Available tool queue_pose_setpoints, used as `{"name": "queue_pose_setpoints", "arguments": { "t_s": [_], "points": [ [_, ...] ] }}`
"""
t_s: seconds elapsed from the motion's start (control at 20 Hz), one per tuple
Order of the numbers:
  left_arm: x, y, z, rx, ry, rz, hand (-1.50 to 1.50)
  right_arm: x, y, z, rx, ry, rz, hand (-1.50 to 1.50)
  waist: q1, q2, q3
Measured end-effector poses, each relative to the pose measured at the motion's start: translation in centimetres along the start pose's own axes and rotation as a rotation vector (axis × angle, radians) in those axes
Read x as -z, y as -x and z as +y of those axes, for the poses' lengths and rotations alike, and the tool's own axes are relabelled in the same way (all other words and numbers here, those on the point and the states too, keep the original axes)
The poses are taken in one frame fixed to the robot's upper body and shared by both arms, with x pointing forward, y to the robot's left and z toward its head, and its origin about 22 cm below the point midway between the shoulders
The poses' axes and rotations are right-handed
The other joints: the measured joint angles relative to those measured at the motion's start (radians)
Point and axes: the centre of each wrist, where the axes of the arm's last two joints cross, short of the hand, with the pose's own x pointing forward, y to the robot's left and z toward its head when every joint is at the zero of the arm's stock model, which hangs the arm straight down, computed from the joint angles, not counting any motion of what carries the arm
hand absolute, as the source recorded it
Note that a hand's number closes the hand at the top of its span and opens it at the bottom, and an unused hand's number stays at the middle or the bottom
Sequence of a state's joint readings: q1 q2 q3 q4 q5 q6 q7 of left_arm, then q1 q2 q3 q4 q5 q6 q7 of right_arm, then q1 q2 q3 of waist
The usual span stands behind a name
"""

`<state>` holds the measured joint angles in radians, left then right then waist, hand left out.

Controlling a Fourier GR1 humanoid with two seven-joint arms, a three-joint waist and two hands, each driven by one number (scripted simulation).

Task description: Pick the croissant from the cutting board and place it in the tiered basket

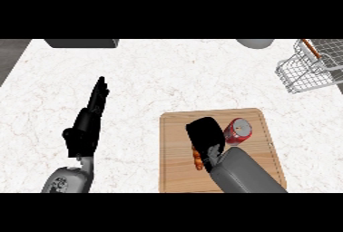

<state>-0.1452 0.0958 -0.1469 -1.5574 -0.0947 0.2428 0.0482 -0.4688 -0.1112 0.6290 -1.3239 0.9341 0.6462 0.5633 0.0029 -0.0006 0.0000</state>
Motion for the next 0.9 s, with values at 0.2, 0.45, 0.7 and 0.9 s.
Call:
{"name": "queue_pose_setpoints", "arguments": {
  "t_s": [0.2, 0.45, 0.7, 0.9],
  "points": [
    [0.2, -0.3, 0.3, -0.001, -0.001, -0.002, 0.00, 0.6, 0.0, 0.3, -0.050, 0.092, -0.018, 1.50, 0.003, -0.002, 0.000],
    [-0.2, 0.4, 0.3, 0.000, 0.000, 0.004, 0.00, 1.4, 0.9, 1.2, -0.119, 0.173, -0.038, 1.50, 0.004, -0.005, -0.001],
    [-0.3, 0.4, 0.8, 0.008, -0.017, 0.005, 0.00, 0.4, 10.9, 3.8, -0.069, 0.176, 0.059, 1.50, -0.017, -0.007, 0.000],
    [-0.4, 0.5, 1.1, 0.009, -0.021, 0.004, 0.00, -2.1, 18.9, 5.3, -0.029, 0.211, 0.157, 1.50, -0.022, -0.004, 0.000]
  ]
}}
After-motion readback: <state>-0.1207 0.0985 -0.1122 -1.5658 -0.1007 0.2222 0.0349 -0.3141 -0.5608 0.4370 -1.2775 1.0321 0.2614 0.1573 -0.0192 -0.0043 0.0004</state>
